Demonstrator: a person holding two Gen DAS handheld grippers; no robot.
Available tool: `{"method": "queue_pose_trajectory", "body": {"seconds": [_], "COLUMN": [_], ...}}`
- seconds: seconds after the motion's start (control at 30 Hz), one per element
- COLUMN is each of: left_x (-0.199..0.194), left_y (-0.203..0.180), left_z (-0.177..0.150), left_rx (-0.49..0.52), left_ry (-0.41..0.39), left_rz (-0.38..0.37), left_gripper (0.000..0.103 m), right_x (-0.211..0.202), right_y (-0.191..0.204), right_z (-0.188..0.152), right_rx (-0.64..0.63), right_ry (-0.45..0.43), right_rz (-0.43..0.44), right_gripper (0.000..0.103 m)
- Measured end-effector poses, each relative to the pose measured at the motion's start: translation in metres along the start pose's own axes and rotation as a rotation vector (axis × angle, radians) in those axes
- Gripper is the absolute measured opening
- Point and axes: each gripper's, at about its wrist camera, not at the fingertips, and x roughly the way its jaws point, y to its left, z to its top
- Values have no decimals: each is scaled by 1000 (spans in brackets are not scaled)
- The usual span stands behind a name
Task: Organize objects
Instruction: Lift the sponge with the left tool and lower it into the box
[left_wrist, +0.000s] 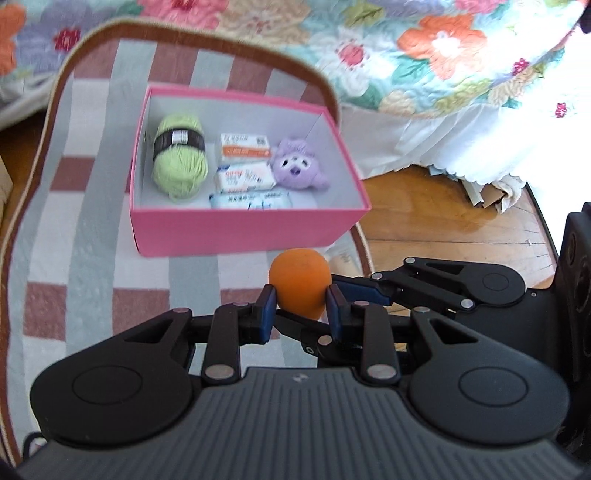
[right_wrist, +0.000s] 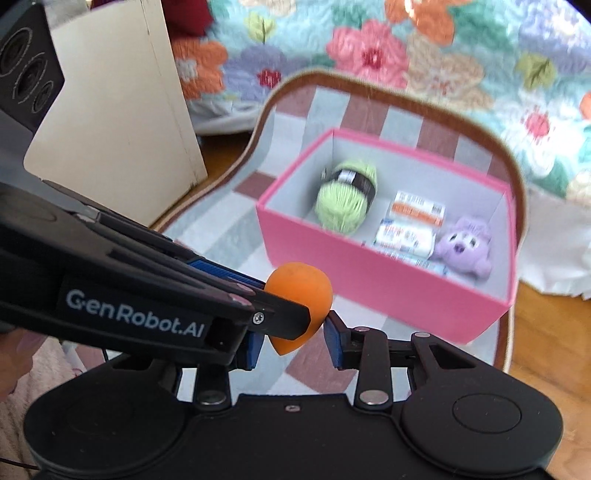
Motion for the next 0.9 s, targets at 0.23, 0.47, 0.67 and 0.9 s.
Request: {"method": "queue_pose_trajectory", "body": {"seconds": [0.23, 0.47, 0.67, 0.9], "left_x": [-21, 0, 33, 81], "left_y": [-26, -36, -25, -5], "left_z": [21, 47, 72, 102], "left_rx": [61, 66, 57, -31], "left_ry": [-73, -46, -3, 40], "left_rz": [-8, -68, -153, -173], "left_gripper": [28, 29, 28, 27], "right_x": [-31, -38, -27, 8], "right_y": [-6, -30, -64, -102], "right_z": [18, 28, 35, 56], "right_rx": [-31, -1, 35, 97], "right_ry": [-85, -109, -97, -28], "right_rz": [-47, -91, -96, -35], "right_gripper": [41, 41, 41, 40]}}
